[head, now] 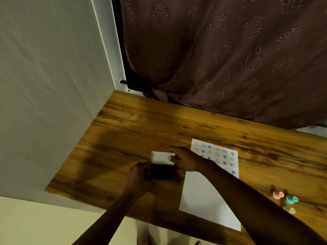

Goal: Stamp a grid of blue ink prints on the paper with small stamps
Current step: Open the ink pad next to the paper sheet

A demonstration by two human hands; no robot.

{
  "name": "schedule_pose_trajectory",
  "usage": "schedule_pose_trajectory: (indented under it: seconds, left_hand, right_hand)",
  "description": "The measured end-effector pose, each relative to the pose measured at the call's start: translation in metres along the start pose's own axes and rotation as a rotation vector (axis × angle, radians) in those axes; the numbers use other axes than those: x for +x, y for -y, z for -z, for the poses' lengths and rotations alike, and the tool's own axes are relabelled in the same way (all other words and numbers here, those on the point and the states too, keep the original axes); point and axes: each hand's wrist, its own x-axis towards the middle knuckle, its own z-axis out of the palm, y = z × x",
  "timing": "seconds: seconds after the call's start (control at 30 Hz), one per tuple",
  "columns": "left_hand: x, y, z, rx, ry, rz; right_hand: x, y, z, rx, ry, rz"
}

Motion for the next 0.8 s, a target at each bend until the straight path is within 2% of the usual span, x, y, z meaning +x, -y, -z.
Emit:
schedule_pose_trajectory:
  seconds: [0.2,0.57,0.8]
  left_hand:
    - [0.006,0.004,0.003,0.015,0.058,-0.001]
    - [0.013,0.007,0.003,0.026,0.113,0.012]
    - [0.013,0.004,0.003,0.062,0.136,0.018]
  right_hand:
    - [0.012,-0.002,-0.007,0.083,0.008,-0.083]
    - [0.01,-0.008,-0.024,-0.038,-0.068,-0.094]
    - [0.01,-0.004,-0.026,0.061,-0.167,-0.153]
